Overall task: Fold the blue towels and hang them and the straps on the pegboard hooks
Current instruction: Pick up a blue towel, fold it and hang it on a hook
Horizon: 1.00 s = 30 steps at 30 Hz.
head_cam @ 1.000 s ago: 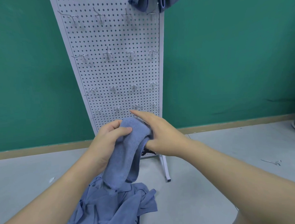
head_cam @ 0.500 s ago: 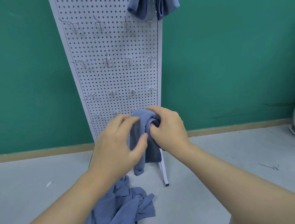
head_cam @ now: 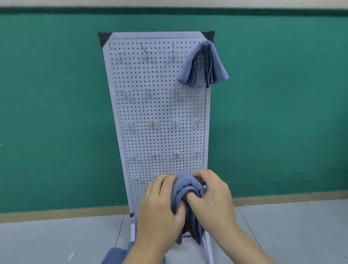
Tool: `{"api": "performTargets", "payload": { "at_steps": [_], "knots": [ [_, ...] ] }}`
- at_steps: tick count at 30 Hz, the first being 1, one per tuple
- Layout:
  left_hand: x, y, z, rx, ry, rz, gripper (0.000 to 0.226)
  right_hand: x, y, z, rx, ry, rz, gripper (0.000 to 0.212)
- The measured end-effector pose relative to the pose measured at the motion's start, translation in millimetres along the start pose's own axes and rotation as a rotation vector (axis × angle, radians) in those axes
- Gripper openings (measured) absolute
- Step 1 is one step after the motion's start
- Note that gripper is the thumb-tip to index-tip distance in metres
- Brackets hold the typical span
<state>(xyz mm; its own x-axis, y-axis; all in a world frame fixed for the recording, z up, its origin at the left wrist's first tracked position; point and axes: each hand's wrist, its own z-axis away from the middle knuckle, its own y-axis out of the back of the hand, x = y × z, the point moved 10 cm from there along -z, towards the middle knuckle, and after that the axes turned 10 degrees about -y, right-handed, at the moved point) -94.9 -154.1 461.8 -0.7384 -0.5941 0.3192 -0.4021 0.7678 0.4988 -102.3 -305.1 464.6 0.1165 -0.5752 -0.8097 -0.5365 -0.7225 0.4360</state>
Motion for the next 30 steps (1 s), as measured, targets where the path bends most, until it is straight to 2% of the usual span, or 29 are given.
{"api": "performTargets", "payload": {
  "at_steps": [3, 7, 9, 15, 20, 24, 30],
  "knots": [
    [-5.1, 16.9, -35.8, 0.063, 0.031, 0.118, 0.041, -32.4, -1.8, -23.0, -0.001, 0.065, 0.003, 0.019],
    [-0.1, 48.1, -96.4, 0.140, -0.007, 0.240, 0.034, -84.1, 8.0, -57.1, -0.020, 0.181, -0.038, 0.034],
    [0.4, 61.6, -125.8, 0.178, -0.001, 0.279, 0.037, -104.9, 15.3, -72.9, -0.020, 0.249, -0.022, 0.034],
    [-1.8, 86.3, -213.5, 0.205, -0.064, 0.264, 0.028, -168.0, 55.3, -148.8, 0.021, 0.421, 0.044, 0.037],
    [-5.3, 97.5, -275.2, 0.259, -0.113, 0.290, 0.026, -219.5, 66.0, -210.3, -0.002, 0.526, 0.150, 0.016],
    [-10.1, 106.8, -316.5, 0.327, -0.163, 0.196, 0.022, -254.0, 66.7, -251.1, -0.015, 0.590, 0.209, 0.014],
    [-28.9, 101.0, -366.9, 0.338, -0.164, 0.142, 0.022, -276.4, 63.8, -307.2, 0.063, 0.556, 0.275, 0.018]
  ]
}}
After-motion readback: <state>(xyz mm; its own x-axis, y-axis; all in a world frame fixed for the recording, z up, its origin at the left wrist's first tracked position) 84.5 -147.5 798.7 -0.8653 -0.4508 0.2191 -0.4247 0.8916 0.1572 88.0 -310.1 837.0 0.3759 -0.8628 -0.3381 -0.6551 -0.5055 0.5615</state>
